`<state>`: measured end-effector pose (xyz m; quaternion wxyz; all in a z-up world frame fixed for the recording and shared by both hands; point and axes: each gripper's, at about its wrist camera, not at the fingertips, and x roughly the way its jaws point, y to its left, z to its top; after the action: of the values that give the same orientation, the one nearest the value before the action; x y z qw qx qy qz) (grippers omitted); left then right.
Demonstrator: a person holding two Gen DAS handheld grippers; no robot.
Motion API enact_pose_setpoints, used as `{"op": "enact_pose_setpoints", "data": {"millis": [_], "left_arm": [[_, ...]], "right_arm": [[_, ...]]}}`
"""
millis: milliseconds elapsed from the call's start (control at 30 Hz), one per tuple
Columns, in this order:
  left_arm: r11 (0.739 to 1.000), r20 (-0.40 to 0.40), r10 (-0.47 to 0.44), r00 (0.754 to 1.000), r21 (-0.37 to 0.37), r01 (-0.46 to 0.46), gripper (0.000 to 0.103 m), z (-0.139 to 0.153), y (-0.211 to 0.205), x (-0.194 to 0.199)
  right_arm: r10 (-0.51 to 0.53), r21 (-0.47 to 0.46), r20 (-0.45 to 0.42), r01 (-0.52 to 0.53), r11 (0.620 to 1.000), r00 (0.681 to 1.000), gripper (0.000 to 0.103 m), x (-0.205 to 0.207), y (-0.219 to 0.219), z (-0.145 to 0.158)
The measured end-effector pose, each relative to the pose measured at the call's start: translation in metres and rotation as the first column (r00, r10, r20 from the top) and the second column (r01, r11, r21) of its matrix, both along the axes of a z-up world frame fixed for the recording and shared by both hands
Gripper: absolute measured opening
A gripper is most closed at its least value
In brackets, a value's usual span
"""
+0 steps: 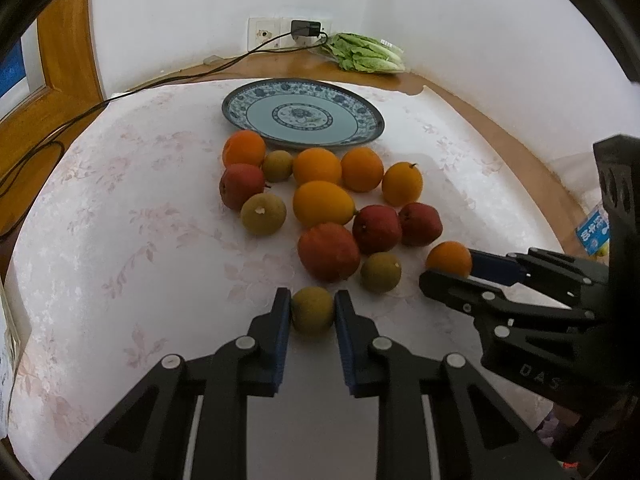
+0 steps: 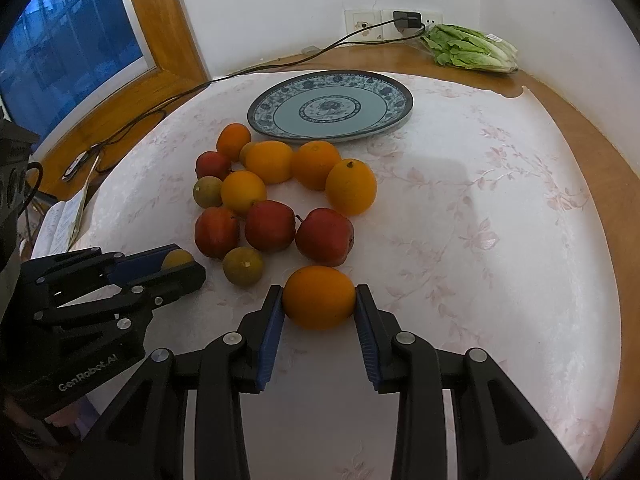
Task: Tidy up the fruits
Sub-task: 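Lift and carry the orange with the right tool while the left tool carries the small fruit toward the plate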
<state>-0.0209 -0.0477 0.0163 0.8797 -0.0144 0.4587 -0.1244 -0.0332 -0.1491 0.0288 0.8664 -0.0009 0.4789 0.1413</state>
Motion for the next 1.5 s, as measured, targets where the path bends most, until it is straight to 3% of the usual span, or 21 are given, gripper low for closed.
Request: {"op": "enact_pose_setpoints", "data": {"millis": [1500], "left_arm": [[0.999,0.036,0.041,0.999,-0.024,-0.040,0.023,0.033,0.015,0.011]], "right_arm": [[0.029,0.000,0.056,-0.029,1.000,0.998,0.036,0.007,-0.001,0.031]]}}
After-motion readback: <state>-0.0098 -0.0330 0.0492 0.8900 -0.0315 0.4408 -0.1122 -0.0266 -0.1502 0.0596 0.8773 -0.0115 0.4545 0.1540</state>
